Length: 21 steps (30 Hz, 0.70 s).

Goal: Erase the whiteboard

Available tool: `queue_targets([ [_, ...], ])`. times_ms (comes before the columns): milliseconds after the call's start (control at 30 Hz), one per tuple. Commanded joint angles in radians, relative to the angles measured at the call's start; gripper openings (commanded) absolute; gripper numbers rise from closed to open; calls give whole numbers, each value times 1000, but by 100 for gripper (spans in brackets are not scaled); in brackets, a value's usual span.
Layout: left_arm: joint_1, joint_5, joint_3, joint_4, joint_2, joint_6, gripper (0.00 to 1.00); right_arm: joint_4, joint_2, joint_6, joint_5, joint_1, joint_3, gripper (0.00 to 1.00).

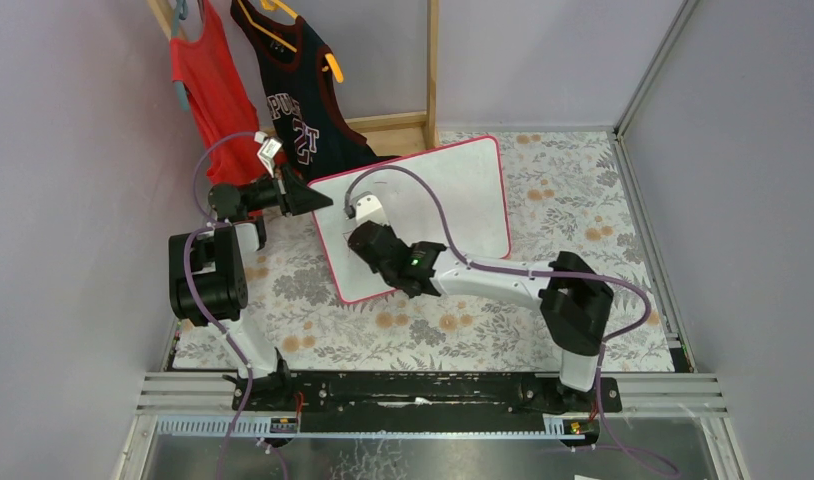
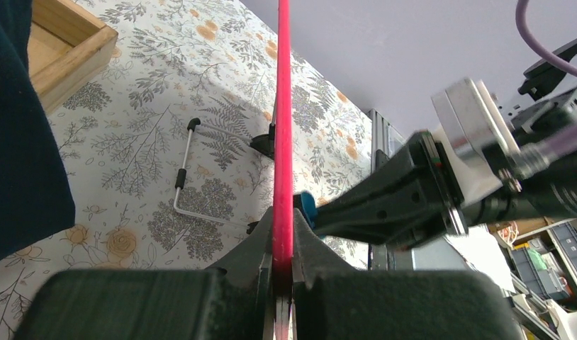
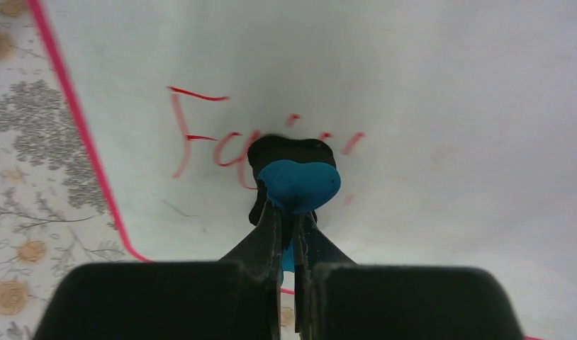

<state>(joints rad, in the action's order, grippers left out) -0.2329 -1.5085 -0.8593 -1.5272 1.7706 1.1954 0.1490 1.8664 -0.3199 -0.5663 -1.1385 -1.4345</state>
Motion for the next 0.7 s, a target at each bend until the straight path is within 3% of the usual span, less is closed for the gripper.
queue_targets([
  [0, 22, -82, 9, -74, -43, 46, 0, -33, -117, 32, -89, 113, 77, 0],
  [300, 21, -82, 10, -74, -36, 44, 0, -14, -185, 68, -39, 177, 65, 0],
  [667, 21, -81, 8, -74, -37, 47, 0, -12, 18, 14, 13, 6, -101, 0],
])
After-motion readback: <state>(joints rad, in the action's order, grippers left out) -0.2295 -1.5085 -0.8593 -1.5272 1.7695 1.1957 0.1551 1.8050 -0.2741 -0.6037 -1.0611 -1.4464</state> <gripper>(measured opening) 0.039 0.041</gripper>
